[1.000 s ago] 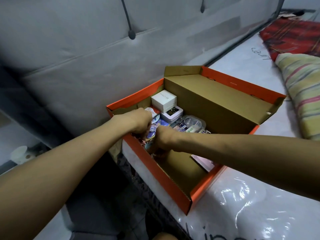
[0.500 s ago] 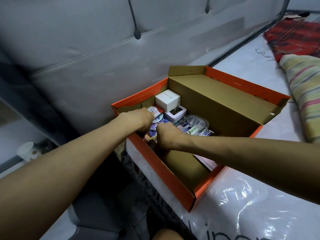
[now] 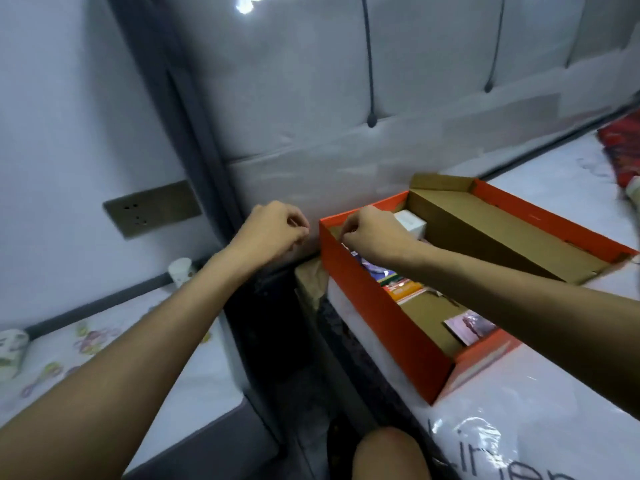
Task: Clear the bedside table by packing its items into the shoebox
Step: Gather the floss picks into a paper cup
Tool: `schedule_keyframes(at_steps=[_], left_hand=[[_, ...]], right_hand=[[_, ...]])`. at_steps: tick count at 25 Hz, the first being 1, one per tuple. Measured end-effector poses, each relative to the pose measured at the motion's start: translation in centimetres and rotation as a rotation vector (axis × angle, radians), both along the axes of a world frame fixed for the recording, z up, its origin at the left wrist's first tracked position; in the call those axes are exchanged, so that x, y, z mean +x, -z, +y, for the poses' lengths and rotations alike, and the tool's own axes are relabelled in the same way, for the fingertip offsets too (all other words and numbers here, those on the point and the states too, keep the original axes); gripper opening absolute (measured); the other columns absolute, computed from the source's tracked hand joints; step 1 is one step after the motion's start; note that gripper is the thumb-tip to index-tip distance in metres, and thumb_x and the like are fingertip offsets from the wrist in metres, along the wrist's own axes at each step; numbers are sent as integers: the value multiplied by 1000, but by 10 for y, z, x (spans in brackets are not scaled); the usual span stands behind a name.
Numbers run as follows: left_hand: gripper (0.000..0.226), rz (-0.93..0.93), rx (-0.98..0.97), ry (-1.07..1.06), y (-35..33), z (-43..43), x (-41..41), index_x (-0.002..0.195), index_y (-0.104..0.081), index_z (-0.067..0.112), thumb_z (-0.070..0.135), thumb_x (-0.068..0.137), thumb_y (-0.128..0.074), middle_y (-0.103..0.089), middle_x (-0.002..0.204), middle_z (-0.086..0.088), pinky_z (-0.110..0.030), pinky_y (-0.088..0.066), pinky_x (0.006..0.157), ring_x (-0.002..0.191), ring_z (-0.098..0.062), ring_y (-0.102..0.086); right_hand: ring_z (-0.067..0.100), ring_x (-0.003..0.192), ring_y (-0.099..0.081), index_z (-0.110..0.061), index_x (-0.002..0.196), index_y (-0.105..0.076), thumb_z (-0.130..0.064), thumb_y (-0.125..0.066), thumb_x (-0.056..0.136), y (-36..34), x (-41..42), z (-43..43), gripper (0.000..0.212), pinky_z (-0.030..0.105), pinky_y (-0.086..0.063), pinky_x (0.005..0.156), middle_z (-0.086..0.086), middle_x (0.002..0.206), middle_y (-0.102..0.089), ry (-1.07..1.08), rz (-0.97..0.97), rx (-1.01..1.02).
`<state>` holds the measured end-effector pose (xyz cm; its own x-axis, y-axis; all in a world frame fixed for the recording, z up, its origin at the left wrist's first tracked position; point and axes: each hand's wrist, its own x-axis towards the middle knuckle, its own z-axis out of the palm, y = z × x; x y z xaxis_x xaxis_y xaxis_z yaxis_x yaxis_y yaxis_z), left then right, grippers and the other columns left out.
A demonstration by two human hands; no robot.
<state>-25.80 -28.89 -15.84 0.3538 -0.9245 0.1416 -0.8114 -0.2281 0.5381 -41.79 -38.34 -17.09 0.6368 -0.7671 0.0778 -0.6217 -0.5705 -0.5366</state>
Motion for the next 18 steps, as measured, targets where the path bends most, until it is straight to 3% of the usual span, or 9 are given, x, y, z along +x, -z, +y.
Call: schedule_keyframes(at_steps=[2, 4, 6, 9, 13, 18], left_hand=[[11, 123, -1, -87, 0, 49, 27, 81, -72, 15, 10, 89, -66, -73, 72, -8, -17, -45, 50, 48, -9, -56], [13, 248, -11, -197, 7, 99, 62, 82, -72, 12, 9, 91, -63, -71, 68, -6, -14, -39, 43, 44, -6, -54], [14, 320, -16, -315, 19, 142, 95, 83, -73, 14, 14, 92, -62, -73, 69, -2, -18, -43, 48, 50, -7, -57], [15, 460, -70, -496, 47, 203, 149, 85, -73, 16, 16, 93, -61, -75, 75, -3, -26, -45, 56, 58, -13, -61], [13, 632, -128, -660, 99, 248, 210, 87, -71, 14, 14, 93, -59, -75, 84, -9, -29, -42, 62, 61, -17, -60], [12, 732, -176, -744, 142, 256, 250, 91, -71, 17, 18, 92, -59, -75, 84, -2, -25, -47, 60, 62, -13, -65]], right_hand=[[35, 94, -66, -10, 94, -72, -20, -57, 79, -9, 27, 28, 24, 40, -54, 82, 17, 98, -72, -86, 4, -32], [33, 95, -66, -14, 93, -73, -19, -58, 79, -7, 66, 61, 21, 38, -54, 84, 14, 98, -72, -236, 49, -64], [28, 95, -66, -21, 96, -72, -19, -60, 83, 7, 106, 86, 18, 37, -53, 87, 8, 101, -71, -363, 109, -61], [27, 100, -61, -16, 111, -63, -21, -61, 88, 47, 183, 112, 24, 41, -52, 88, 8, 111, -64, -456, 173, -93], [37, 115, -52, -15, 136, -45, -29, -59, 90, 101, 288, 116, 50, 42, -45, 93, 16, 129, -49, -438, 201, -161], [40, 116, -50, -25, 137, -42, -41, -61, 88, 152, 379, 94, 54, 43, -46, 89, 15, 132, -44, -350, 243, -225]])
